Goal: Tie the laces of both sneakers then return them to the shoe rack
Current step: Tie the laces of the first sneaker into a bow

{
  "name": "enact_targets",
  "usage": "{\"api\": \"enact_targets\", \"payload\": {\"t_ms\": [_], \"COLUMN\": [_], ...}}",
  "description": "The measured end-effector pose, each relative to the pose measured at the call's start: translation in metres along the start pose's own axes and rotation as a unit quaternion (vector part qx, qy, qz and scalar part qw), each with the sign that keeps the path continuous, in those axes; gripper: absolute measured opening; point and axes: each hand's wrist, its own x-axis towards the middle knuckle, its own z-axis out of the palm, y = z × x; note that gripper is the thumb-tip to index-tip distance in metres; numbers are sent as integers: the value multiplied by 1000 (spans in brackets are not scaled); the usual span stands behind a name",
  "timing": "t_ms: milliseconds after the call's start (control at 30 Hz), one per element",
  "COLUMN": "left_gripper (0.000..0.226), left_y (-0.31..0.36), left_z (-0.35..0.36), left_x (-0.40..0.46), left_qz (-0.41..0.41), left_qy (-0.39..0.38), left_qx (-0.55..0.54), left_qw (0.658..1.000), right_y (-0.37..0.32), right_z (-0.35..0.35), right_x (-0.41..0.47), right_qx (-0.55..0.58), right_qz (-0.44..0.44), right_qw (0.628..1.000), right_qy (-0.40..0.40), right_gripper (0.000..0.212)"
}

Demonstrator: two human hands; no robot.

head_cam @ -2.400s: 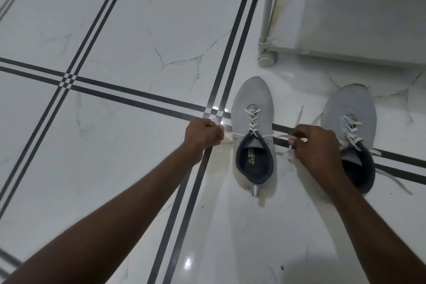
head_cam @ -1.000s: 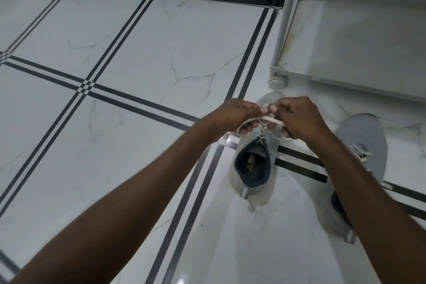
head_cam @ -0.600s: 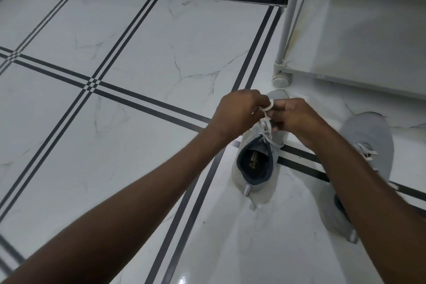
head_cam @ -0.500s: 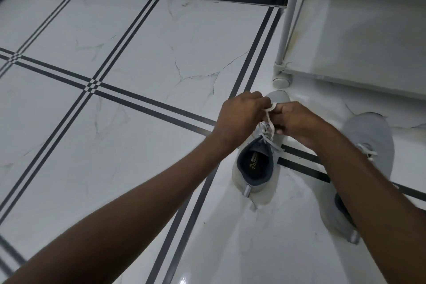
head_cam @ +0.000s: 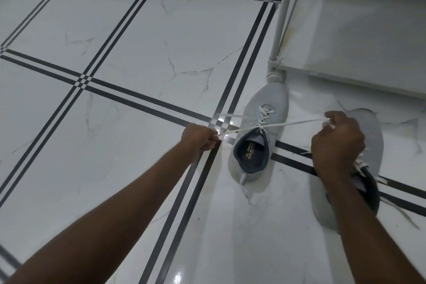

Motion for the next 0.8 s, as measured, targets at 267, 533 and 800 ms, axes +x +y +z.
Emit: {"api": "enact_targets", "payload": {"t_ms": [267,533,800], "left_gripper": [18,11,24], "left_y": [21,25,5], "left_z": [48,40,28], "left_x": [-23,-13,-17], "left_qz": [351,342,439], "left_qy": [-27,-106,-93], "left_qx": [320,364,429], "left_qw": [880,860,784], "right_y": [-28,-23,-1], "right_z": [32,37,38], "right_x": [-36,-19,-25], "right_qx": [52,73,50], "right_qz": [-99,-76,-124], "right_qw": [976,959,961], "right_qy": [-184,-261,-242], "right_gripper": [29,14,21]}}
